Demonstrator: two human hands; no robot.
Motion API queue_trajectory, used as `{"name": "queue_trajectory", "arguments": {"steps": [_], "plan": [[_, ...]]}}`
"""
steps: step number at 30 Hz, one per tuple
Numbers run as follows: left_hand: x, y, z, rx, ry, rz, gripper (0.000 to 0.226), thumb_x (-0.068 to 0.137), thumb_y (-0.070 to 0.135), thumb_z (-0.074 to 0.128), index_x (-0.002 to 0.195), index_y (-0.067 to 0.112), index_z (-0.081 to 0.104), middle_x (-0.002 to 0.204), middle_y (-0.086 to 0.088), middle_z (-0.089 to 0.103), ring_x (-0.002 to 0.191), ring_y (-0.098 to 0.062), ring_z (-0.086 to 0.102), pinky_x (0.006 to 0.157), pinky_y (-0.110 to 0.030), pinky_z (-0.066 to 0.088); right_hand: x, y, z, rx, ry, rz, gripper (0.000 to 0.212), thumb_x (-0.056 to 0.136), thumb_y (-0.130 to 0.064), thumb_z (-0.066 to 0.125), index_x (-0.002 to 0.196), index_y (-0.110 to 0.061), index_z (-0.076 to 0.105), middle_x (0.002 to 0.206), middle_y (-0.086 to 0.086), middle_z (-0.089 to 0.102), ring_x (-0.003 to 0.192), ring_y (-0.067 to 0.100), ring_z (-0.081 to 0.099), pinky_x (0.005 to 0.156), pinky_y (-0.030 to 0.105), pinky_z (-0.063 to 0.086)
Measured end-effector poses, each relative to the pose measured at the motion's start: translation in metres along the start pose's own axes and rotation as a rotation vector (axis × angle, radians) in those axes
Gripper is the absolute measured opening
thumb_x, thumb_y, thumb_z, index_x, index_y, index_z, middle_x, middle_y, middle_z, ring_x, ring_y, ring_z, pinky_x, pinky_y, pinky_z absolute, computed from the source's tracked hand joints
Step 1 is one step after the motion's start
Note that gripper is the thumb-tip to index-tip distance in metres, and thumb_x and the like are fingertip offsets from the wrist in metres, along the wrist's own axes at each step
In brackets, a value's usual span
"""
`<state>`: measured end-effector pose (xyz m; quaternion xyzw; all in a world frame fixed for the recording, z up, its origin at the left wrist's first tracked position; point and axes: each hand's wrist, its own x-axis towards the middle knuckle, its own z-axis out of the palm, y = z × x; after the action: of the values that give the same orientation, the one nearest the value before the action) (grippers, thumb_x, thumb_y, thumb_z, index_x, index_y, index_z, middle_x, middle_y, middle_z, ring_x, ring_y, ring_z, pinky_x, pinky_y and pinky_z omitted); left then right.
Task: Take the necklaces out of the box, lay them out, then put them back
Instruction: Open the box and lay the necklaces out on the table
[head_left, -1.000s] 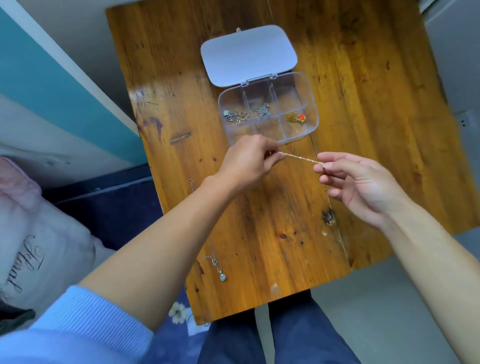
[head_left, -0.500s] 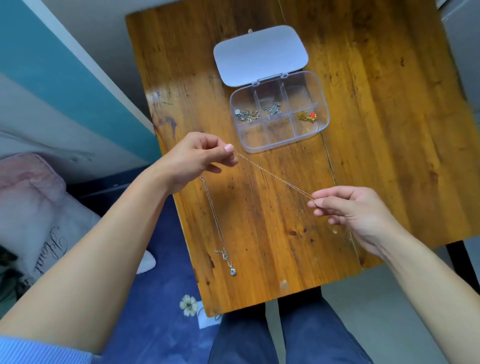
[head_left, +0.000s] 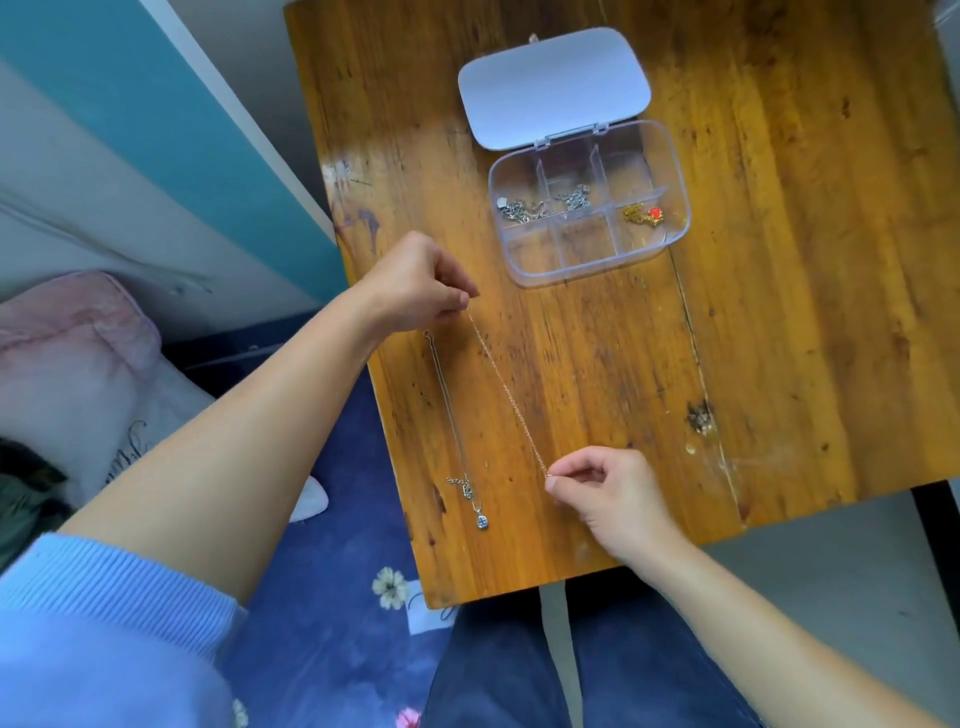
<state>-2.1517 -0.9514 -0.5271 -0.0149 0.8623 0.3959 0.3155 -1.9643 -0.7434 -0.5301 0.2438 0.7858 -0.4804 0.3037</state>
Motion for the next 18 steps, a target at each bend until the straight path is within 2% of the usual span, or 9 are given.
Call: {"name": "queue_trajectory", "arguments": {"steps": [3,7,11,14,18], "plan": [[0.003,-0.005,0.010,0.195,0.092,0.061,0.012,0.082,0.013,0.074,0.093,0.008,0.076,0.093,-0.009,0.073,0.090,-0.019,0.066,0.077,-0.031,0.056,-0.001,0.006,0.020,-0.163,0.037,-0.060,0.012,0.080,-0.021,0.074,0.073,-0.029,0.069,0.071,-0.013,0.066,0.063,-0.001,0.058,0.057,0.015,0.041],[-0.001,-0.016,0.018,0.299,0.159,0.086,0.011,0.080,0.014,0.076,0.090,0.009,0.077,0.092,-0.010,0.074,0.092,-0.021,0.066,0.083,-0.036,0.055,-0.001,0.013,0.040,-0.258,0.021,-0.053,0.006,0.080,-0.031,0.075,0.077,-0.028,0.070,0.068,-0.017,0.064,0.069,0.002,0.061,0.066,0.026,0.053],[-0.010,-0.031,0.020,0.317,0.178,0.102,0.009,0.079,0.016,0.077,0.085,0.009,0.076,0.083,-0.009,0.071,0.084,-0.024,0.065,0.076,-0.038,0.055,-0.003,0.014,0.054,-0.379,0.015,-0.112,0.014,0.081,-0.039,0.074,0.078,-0.026,0.069,0.064,-0.015,0.065,0.069,0.007,0.063,0.071,0.029,0.054],[-0.018,-0.041,0.019,0.310,0.193,0.080,0.015,0.077,0.022,0.079,0.084,0.010,0.074,0.080,-0.007,0.068,0.081,-0.023,0.062,0.069,-0.036,0.052,-0.004,0.016,0.059,-0.461,-0.003,-0.132,0.018,0.081,-0.043,0.072,0.076,-0.027,0.067,0.064,-0.012,0.066,0.070,0.013,0.064,0.072,0.032,0.054],[-0.023,-0.049,0.009,0.230,0.212,0.040,0.026,0.074,0.031,0.081,0.088,0.011,0.073,0.085,-0.005,0.068,0.083,-0.021,0.060,0.070,-0.036,0.052,-0.010,0.015,0.055,-0.524,-0.042,-0.144,0.025,0.080,-0.051,0.070,0.086,-0.027,0.068,0.069,-0.012,0.068,0.075,0.014,0.065,0.069,0.030,0.052]]}}
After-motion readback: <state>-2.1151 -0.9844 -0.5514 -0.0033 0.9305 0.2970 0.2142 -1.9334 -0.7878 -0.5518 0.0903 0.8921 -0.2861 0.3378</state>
